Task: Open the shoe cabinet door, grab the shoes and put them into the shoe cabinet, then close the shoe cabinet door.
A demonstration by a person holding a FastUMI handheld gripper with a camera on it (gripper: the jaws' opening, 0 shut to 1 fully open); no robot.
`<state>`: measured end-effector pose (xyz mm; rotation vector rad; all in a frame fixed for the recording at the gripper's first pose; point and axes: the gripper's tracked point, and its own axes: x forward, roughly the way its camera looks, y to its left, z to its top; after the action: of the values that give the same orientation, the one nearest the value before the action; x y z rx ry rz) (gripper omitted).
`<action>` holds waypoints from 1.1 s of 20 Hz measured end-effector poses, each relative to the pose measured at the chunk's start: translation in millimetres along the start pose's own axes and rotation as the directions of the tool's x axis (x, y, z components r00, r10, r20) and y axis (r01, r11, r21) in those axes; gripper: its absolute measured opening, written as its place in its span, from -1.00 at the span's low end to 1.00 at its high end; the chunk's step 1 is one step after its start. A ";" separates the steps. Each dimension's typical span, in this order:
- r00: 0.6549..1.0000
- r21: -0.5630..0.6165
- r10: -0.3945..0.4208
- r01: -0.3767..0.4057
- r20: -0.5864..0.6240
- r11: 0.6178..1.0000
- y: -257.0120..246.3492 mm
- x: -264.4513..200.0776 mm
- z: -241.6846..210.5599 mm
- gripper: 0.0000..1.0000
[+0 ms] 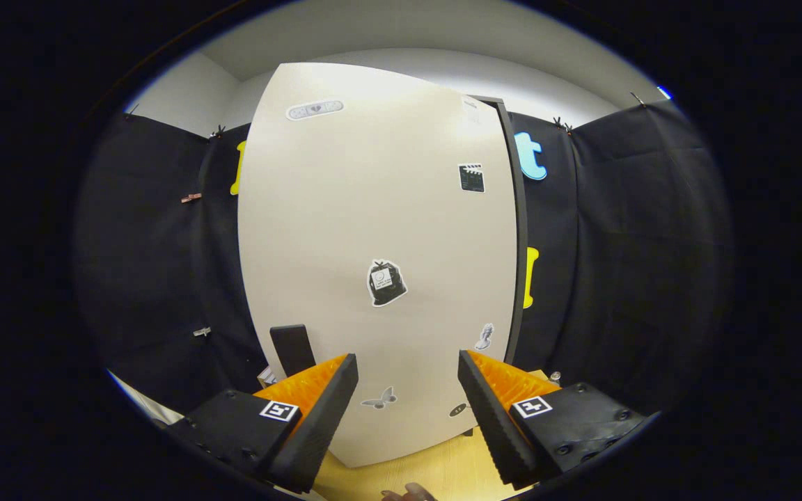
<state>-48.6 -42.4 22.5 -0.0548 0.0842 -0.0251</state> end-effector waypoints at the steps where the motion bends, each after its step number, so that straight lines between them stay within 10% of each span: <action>1: 1.000 0.003 -0.005 0.005 -0.001 1.000 2.8 2.6 0.0 0.91; 22: 0.999 -0.027 -0.034 0.035 0.015 0.999 42.2 -43.6 -11.5 0.92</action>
<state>-92.0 0.3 12.4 -0.0833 0.0686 -0.0580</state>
